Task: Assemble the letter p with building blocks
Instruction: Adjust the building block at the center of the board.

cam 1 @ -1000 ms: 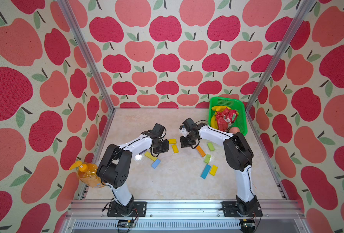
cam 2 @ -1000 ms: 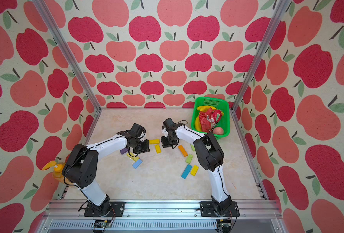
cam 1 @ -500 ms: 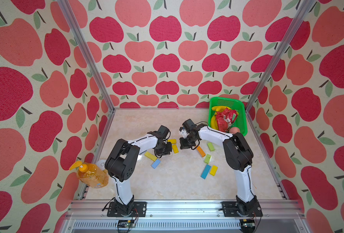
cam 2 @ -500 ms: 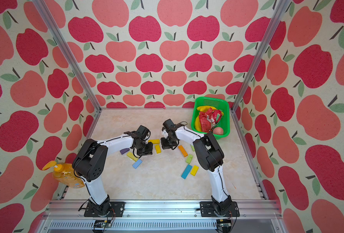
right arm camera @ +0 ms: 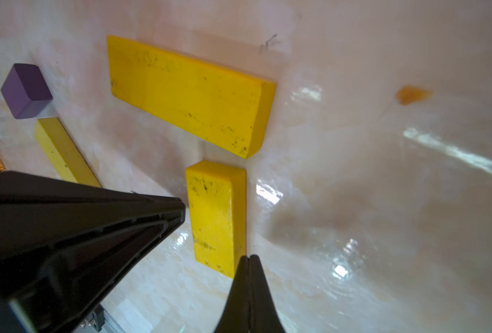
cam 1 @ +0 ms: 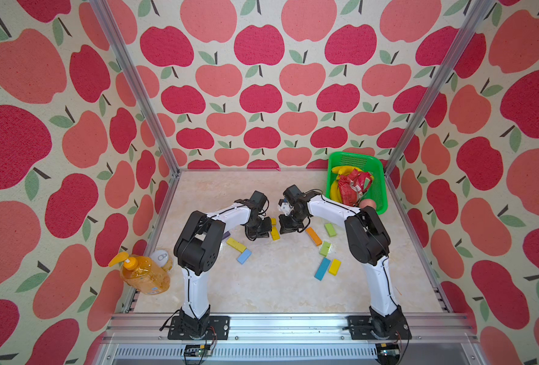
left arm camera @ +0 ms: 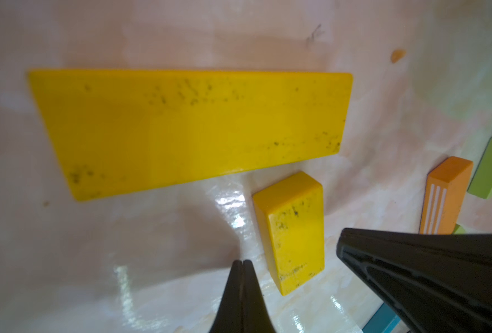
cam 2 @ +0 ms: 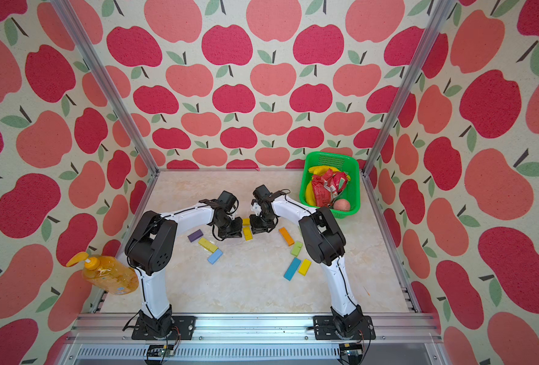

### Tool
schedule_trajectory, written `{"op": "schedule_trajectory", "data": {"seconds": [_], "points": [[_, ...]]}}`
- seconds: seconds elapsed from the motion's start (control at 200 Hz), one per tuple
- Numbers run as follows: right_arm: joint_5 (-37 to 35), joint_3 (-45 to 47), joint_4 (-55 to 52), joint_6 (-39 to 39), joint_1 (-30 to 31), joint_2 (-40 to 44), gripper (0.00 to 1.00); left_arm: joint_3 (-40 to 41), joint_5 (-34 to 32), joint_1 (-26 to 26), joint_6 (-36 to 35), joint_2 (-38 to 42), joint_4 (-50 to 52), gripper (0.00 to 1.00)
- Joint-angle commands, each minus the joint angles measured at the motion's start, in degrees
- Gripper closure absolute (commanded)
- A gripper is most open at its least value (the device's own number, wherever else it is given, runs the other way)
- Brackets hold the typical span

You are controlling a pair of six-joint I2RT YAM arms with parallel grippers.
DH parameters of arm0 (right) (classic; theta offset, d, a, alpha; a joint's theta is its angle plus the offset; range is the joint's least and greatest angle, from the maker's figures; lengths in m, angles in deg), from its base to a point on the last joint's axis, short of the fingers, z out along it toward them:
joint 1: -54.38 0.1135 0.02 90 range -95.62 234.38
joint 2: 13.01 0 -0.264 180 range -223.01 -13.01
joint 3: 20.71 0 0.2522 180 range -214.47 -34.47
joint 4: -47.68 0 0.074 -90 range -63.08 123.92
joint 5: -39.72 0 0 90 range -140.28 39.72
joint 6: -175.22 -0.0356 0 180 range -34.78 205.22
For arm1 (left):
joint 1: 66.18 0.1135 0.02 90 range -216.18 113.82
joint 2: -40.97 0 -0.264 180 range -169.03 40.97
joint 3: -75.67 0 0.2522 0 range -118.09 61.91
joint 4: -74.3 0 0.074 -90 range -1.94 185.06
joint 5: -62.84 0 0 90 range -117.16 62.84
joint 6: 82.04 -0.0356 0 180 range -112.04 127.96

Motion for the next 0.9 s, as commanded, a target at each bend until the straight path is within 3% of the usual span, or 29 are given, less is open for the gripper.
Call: {"op": "schedule_trajectory", "data": {"seconds": [0.0,0.895], "points": [[1.9,-2.2,-4.2,-0.6,0.7,-1.8,1.0,-2.8,1.6,0.5,-1.6,-1.8,4.5,1.0],[3.6,-10.2,-11.1,0.5,0.8,-6.2,0.99,-9.7,6.9,2.4,-3.9,-7.0,8.8,1.0]]}}
